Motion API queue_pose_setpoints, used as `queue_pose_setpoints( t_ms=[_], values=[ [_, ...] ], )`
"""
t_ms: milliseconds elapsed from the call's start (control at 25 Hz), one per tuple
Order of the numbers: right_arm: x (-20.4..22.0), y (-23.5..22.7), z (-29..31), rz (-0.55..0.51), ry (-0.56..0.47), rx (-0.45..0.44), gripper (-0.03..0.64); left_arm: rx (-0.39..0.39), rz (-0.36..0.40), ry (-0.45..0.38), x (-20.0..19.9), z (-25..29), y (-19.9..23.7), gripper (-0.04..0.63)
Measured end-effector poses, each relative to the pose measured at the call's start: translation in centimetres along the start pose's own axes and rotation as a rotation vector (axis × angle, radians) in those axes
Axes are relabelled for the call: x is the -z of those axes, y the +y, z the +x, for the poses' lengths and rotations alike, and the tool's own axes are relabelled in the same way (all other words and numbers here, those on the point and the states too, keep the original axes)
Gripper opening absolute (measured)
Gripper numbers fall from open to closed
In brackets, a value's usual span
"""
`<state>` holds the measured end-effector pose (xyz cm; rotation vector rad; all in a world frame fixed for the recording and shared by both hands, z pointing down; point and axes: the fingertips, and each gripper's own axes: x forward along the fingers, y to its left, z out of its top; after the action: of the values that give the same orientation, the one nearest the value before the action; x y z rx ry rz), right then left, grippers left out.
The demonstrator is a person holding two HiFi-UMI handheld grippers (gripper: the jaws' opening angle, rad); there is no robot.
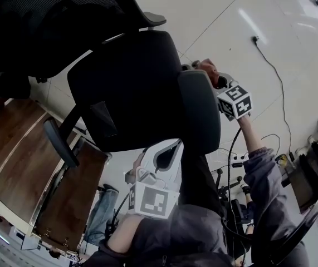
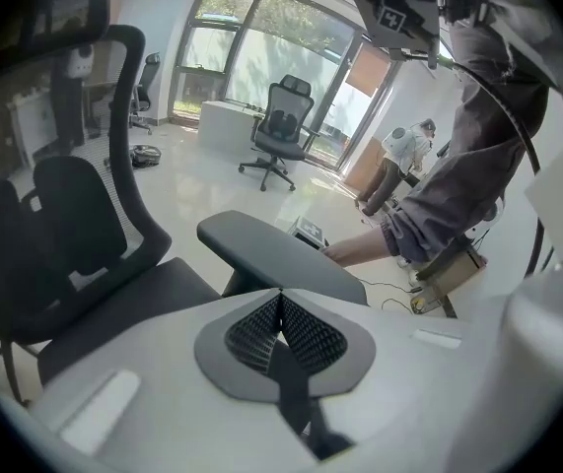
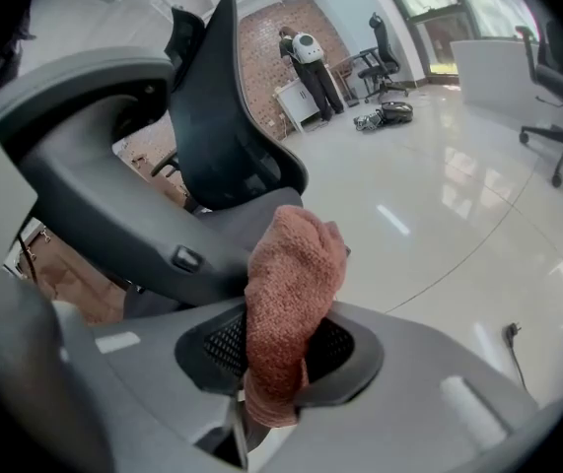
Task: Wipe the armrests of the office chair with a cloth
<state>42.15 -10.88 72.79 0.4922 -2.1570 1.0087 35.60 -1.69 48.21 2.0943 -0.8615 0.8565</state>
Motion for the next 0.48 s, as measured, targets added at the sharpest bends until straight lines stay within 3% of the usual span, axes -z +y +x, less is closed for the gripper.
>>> queue_pose_setpoints(
  t_ms=[480],
  values=[
    [-4.3,5.2,-10.6,-0.078,-0.131,0.012,0.093,-0.033,0.067,-0.065,-3.3,-3.4,-1.9,0.015]
  ],
)
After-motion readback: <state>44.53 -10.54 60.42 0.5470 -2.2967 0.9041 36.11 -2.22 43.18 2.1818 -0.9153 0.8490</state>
